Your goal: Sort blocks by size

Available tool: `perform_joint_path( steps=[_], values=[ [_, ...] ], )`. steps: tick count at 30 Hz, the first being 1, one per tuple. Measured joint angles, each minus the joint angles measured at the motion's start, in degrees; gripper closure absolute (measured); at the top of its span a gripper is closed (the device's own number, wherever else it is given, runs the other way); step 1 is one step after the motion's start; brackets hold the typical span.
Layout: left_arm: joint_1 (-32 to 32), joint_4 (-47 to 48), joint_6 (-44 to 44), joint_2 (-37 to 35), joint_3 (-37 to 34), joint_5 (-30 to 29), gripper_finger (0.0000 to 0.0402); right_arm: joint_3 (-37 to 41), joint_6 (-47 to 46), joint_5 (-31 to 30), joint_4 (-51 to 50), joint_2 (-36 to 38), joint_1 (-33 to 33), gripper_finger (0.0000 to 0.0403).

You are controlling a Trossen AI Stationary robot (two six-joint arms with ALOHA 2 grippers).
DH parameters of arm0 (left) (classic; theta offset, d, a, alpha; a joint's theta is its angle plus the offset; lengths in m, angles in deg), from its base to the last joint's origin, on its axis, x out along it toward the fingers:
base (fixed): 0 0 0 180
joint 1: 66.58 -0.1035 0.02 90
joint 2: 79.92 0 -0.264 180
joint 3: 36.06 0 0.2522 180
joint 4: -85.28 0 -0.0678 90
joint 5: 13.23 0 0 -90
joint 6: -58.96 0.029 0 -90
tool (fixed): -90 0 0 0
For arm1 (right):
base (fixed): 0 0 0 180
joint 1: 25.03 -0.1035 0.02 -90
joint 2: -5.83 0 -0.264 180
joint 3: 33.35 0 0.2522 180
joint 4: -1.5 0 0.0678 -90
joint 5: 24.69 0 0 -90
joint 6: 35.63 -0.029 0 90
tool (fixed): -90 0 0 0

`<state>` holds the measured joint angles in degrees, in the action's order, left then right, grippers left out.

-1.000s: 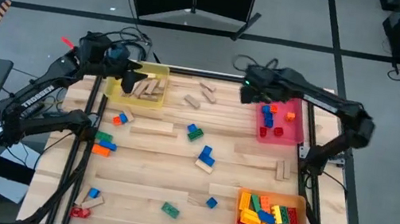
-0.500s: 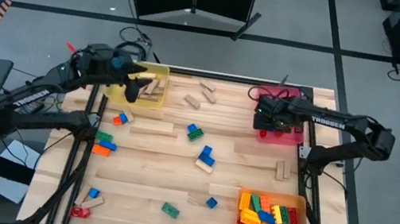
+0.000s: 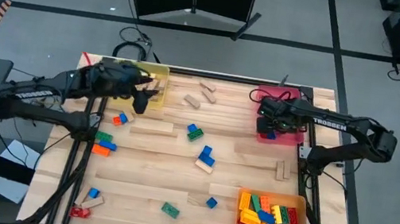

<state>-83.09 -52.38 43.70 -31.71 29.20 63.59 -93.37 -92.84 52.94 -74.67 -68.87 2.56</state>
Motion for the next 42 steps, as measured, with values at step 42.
perform_joint_path(
  steps=[42],
  values=[
    [16.85, 45.37, -51.01, 8.04, -1.05, -9.62, 0.0178, -1.22, 14.80, -0.18, 1.80, 24.44, 0.00, 0.0080]
  ],
)
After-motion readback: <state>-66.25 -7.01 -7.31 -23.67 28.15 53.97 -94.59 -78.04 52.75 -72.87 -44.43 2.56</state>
